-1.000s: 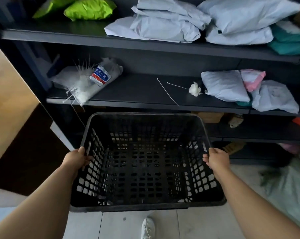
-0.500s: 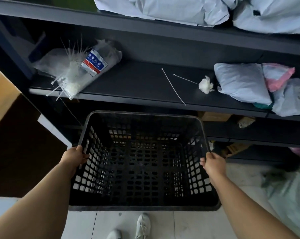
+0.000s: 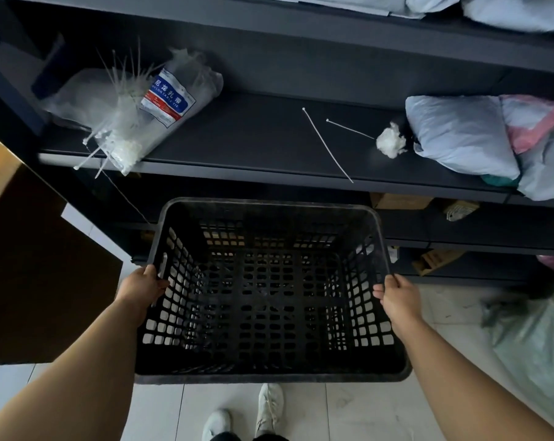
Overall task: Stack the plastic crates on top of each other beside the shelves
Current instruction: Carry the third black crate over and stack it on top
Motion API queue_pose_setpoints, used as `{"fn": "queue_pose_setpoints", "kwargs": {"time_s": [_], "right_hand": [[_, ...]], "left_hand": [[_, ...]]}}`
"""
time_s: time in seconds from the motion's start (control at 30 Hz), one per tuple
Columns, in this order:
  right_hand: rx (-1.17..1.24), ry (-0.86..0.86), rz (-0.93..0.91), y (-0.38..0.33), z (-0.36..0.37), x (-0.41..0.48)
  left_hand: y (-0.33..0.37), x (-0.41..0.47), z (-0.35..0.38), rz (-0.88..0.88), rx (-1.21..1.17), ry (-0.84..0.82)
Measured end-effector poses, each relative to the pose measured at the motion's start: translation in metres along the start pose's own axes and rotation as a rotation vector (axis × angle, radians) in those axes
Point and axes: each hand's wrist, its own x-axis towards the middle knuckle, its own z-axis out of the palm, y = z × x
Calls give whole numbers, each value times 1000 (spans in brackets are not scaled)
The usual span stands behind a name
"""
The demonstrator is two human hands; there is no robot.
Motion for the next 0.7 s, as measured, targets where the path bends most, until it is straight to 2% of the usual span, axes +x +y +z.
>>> {"fn": "queue_pose_setpoints", "kwargs": {"time_s": [0.23, 0.4, 0.47, 0.57, 0.63, 0.7], "right_hand": [[-63, -23, 40, 4, -5, 2], [-338, -82, -48, -3, -14, -21], [-429, -115, -115, -3, -15, -35], [-710, -153, -268, 7, -17, -54], [-848, -188, -380, 14, -19, -74], [-932, -298, -457, 20, -23, -95]], "left_hand": [[-9, 10, -8, 27, 116, -63], [-5, -14, -10, 86, 277, -27], [-4, -33, -9, 158, 459, 12], [-11, -58, -13, 368, 736, 23], [-18, -68, -16, 517, 862, -36], [-28, -78, -18, 615, 965, -146]]}}
